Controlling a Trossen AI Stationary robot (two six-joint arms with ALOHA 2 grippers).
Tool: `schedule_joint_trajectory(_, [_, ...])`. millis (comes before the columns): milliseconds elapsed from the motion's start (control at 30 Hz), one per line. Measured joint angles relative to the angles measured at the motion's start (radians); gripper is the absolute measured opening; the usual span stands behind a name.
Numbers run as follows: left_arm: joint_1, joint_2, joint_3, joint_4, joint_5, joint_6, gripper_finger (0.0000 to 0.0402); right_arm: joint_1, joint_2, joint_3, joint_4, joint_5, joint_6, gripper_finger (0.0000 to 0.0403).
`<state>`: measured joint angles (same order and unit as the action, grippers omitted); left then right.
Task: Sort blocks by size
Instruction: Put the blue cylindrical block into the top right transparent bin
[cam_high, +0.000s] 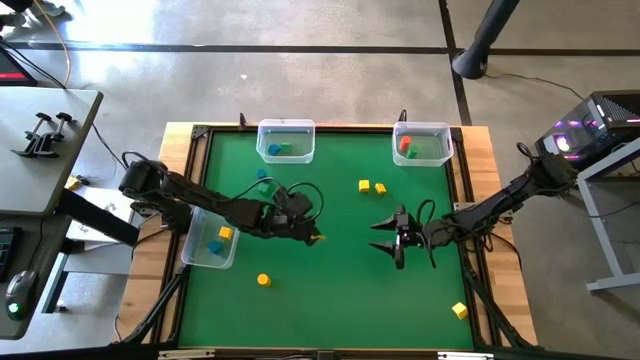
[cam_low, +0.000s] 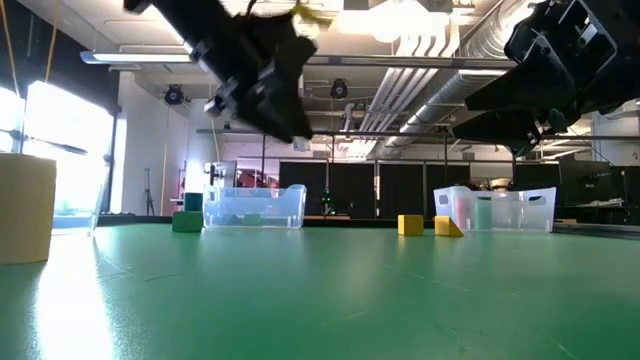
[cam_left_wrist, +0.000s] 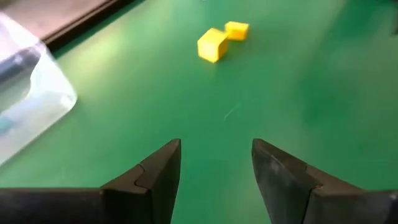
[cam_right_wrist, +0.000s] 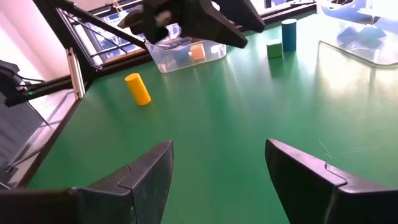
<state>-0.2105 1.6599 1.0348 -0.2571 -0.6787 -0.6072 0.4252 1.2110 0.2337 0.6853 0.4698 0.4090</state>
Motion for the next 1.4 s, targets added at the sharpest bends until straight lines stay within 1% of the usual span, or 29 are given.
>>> schedule_joint_trajectory(100, [0.002,-0.029,-0.08,0.063,-0.005,-0.026,0.0184,0.001,0.0,0.0,0.0,0.0,0.033,0.0249])
schedule_joint_trajectory(233, [0.013,-0.117,-0.223,0.257,0.013,0.003,0.0184,0.001,0.0,0.0,0.0,0.004,0.064,0.0249])
schedule_joint_trajectory(300, [0.026,-0.172,-0.313,0.389,0.048,0.035,0.0184,0.001,0.0,0.0,-0.001,0.018,0.077,0.0249])
schedule_joint_trajectory(433, [0.041,-0.273,-0.5,0.741,0.099,0.121,0.0184,0.001,0.0,0.0,-0.001,0.052,0.082,0.0249])
schedule_joint_trajectory(567, [0.035,-0.313,-0.646,1.056,0.099,0.178,0.0184,0.001,0.0,0.0,-0.01,0.08,0.062,0.0249])
schedule_joint_trajectory(667, [0.032,-0.318,-0.708,1.18,0.064,0.207,0.0184,0.0,0.0,0.0,-0.01,0.088,0.026,0.0249])
schedule_joint_trajectory(767, [0.032,-0.318,-0.729,1.18,0.001,0.17,0.0184,0.0,0.0,0.0,-0.011,0.109,-0.024,0.0249])
schedule_joint_trajectory(833, [0.032,-0.318,-0.729,1.164,-0.041,0.157,0.0184,0.0,-0.008,0.0,-0.011,0.15,-0.059,0.0249])
schedule_joint_trajectory(933, [0.029,-0.318,-0.729,1.167,-0.111,0.168,0.0184,0.0,-0.051,0.0,-0.009,0.283,-0.118,0.0249])
schedule_joint_trajectory(1000, [0.02,-0.318,-0.724,1.17,-0.189,0.188,0.0184,0.002,-0.094,0.0,-0.016,0.368,-0.159,0.0249])
schedule_joint_trajectory(1133, [-0.006,-0.318,-0.713,1.168,-0.337,0.285,0.0184,0.023,-0.207,0.0,-0.024,0.527,-0.262,0.0249])
schedule_joint_trajectory(1233, [-0.016,-0.318,-0.71,1.165,-0.405,0.353,0.0184,0.043,-0.297,0.0,-0.034,0.617,-0.338,0.0249])
schedule_joint_trajectory(1300, [-0.016,-0.318,-0.71,1.132,-0.429,0.343,0.0184,0.054,-0.354,0.0,-0.059,0.633,-0.357,0.0249])
schedule_joint_trajectory(1400, [0.001,-0.318,-0.71,1.032,-0.444,0.245,0.0184,0.065,-0.414,0.0,-0.134,0.606,-0.322,0.0249])
